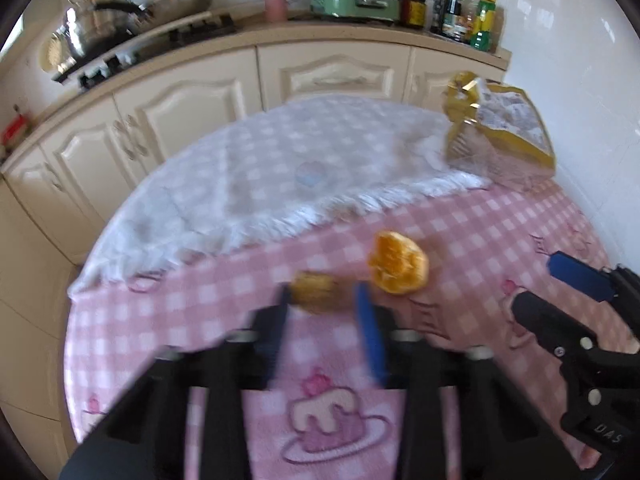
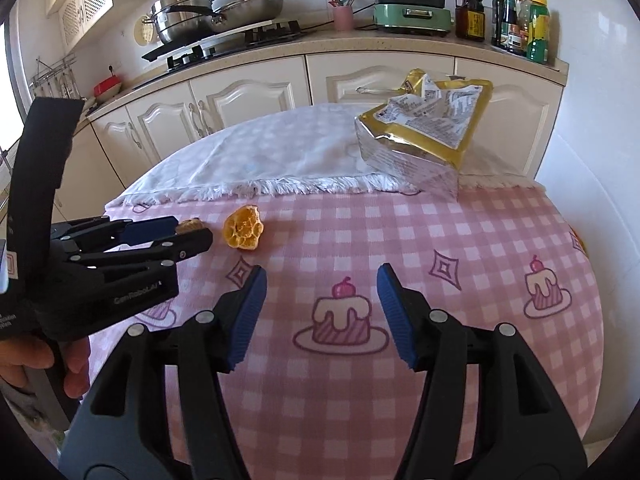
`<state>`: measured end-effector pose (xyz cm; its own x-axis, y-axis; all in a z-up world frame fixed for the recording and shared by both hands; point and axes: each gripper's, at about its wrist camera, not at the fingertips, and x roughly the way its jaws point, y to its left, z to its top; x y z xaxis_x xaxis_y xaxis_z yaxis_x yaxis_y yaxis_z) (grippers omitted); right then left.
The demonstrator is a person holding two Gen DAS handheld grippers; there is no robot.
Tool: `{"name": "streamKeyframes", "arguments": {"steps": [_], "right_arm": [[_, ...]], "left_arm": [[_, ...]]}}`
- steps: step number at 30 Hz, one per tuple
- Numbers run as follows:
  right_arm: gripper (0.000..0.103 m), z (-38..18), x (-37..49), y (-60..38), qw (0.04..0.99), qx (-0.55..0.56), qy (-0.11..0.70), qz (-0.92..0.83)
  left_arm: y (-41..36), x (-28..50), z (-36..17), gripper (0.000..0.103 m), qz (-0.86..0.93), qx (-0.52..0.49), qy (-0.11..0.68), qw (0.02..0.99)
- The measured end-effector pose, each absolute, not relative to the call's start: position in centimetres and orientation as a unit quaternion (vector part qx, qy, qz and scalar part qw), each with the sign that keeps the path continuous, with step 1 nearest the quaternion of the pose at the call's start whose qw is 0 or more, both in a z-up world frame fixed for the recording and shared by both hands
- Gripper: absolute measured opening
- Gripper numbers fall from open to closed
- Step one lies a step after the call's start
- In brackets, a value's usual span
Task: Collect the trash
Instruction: 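Grasp the orange peel piece with the left tool while the right grasps another peel, then carry both peels over the blue bin and open both tools to drop them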
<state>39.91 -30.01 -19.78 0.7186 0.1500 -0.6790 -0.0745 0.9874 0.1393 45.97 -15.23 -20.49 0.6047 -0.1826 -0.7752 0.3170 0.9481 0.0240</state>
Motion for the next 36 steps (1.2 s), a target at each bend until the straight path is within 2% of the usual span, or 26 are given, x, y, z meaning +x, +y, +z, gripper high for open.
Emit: {"name": "streamKeyframes", "arguments": {"steps": [25,27,28,36], "right_arm": [[0.062,-21.4,46.8,-21.9,0.905,-0.014,0.418,0.081],[0.056,-21.8,47.3,-21.4,0.9,-0.022,0.427,0.083],[0.034,-21.7,47.3,-21.2,0.902,-0.027,0.425,0.079],[0.034,-20.1,44.1,-19.8,0.905,-0.001,0.411,0.106]], "left_arm": [[-4.6,42.9,-17.9,0.02,-0.116,-0.008,0.404,0.907],[-4.0,42.6,-17.7,0.02,-0.114,-0.012,0.403,0.908],[-3.6,42.3,-17.6,0.02,-0.114,-0.014,0.402,0.909],[-0.5,39.1,-16.1,0.02,-0.104,-0.03,0.387,0.916]]}}
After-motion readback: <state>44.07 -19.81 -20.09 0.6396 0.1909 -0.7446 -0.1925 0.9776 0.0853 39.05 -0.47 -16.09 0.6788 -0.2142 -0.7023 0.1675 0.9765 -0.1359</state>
